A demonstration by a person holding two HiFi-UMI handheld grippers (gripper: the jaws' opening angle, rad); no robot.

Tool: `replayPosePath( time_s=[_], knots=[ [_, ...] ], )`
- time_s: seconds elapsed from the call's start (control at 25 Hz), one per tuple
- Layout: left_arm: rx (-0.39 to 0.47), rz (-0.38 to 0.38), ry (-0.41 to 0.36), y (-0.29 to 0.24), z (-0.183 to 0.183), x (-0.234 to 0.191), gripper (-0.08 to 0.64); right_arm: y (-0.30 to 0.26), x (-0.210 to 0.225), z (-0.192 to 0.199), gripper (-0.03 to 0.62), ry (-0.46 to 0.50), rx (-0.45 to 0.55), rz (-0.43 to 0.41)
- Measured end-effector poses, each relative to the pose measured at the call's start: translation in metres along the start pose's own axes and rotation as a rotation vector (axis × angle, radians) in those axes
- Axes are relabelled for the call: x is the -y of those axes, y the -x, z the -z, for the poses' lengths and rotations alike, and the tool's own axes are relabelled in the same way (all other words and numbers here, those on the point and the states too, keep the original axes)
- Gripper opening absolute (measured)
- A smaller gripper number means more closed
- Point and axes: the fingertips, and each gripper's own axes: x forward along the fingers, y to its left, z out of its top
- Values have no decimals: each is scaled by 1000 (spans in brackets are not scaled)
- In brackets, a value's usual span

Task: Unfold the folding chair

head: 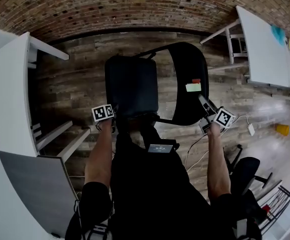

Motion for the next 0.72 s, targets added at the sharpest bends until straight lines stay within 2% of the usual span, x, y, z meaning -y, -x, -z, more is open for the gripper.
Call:
replayPosePath(
  time_s=[0.12,0.2,0.24,0.28,0.36,0.52,0.72],
  knots=[
    [-6,-39,-28,-1,1,-8,293,-2,3,3,92,0,3,-6],
    [-9,-98,-88,2,-1,-13,288,-5,7,6,92,-6,1,-10],
    [-9,-126,-124,4,-3,-15,250,-7,9,9,92,-11,-2,-16],
    [-8,-144,-152,5,-5,-16,241,-11,12,12,92,-19,-7,-21],
    [-11,-141,-176,8,-7,-13,222,-17,21,21,92,-42,-20,-26],
    [-21,-104,-162,12,-1,-3,196,-32,39,37,92,-86,-40,-43],
    [-25,-93,-129,18,15,-11,195,-45,31,49,92,-96,-45,-70]
  ],
)
